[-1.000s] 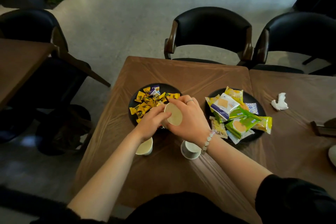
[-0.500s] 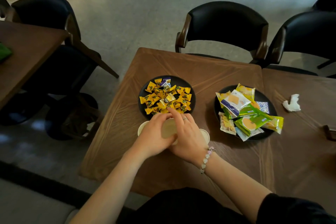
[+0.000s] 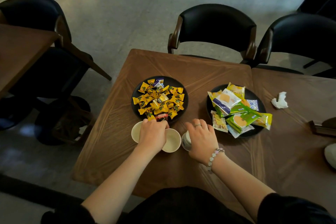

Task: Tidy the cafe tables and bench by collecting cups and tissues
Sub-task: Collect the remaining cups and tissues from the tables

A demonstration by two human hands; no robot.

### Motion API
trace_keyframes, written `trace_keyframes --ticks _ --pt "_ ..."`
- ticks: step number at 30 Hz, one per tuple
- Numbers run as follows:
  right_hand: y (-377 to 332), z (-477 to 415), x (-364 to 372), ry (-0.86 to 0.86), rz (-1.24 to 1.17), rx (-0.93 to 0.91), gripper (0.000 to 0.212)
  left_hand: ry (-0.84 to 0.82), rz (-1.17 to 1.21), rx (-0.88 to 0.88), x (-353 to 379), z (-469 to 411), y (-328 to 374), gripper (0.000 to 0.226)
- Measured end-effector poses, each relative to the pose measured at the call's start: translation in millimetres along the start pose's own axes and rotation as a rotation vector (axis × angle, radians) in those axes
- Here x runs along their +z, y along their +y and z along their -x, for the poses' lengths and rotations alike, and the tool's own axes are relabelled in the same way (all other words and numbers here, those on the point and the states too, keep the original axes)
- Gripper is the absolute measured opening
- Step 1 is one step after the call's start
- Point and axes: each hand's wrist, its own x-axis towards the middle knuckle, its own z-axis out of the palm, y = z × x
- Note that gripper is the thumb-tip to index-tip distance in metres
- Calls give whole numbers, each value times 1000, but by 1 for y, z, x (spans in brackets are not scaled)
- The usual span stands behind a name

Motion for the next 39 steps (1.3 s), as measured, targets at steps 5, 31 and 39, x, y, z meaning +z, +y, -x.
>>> trace_keyframes --ticks 5,31,39 --pt "4 -1 3 -27 -10 31 60 7 -63 21 2 -2 4 21" --pt "-4 14 -36 204 -590 -210 56 64 864 -15 -47 41 -15 67" --pt "1 14 -30 -137 -132 -3 85 -28 374 83 -25 42 -3 93"
